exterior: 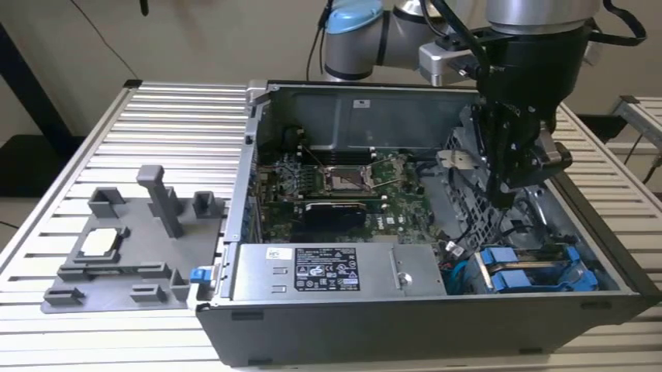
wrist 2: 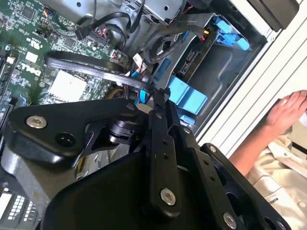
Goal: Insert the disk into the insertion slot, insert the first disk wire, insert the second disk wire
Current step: 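Insert the second disk wire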
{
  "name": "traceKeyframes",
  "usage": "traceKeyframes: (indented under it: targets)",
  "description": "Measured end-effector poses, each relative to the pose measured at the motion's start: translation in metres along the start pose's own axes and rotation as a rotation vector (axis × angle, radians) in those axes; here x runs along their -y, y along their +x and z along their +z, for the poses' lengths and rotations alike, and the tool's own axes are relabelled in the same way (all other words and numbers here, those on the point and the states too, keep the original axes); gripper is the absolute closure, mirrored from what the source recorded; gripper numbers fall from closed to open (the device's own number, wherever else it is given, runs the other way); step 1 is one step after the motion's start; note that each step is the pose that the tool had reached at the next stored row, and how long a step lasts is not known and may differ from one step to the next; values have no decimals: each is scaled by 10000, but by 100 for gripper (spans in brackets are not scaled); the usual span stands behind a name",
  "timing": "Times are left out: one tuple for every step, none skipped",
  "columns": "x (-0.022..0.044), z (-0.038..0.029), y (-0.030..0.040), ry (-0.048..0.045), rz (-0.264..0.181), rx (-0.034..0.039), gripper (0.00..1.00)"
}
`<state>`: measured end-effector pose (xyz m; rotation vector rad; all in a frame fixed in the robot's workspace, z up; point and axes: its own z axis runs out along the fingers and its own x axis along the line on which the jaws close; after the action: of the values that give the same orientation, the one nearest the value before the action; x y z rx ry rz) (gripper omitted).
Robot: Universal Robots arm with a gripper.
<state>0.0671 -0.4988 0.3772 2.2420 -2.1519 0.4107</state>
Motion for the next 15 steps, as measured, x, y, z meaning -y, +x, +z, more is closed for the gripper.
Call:
traceKeyframes:
  targets:
    - [0, 0, 0, 0, 0, 0, 84]
    - [0, 0, 0, 1, 0, 0, 84]
    - [0, 1, 1, 1, 0, 1, 84]
    - [-1, 3, 5, 1, 1, 4, 84]
    - [0, 4, 14, -3, 0, 3, 84]
    - [1, 7, 31, -9, -1, 1, 84]
    - [5, 12, 53, -17, -3, 1, 84]
    - [10, 18, 80, -29, -5, 1, 84]
    - [16, 25, 107, -41, -8, 4, 84]
    - [22, 32, 134, -51, -9, 7, 84]
    - [30, 38, 161, -64, -12, 7, 84]
    - [38, 46, 191, -77, -13, 10, 84]
    - [46, 54, 218, -90, -15, 13, 84]
    - [54, 61, 246, -103, -18, 15, 84]
    - [62, 68, 274, -118, -20, 16, 84]
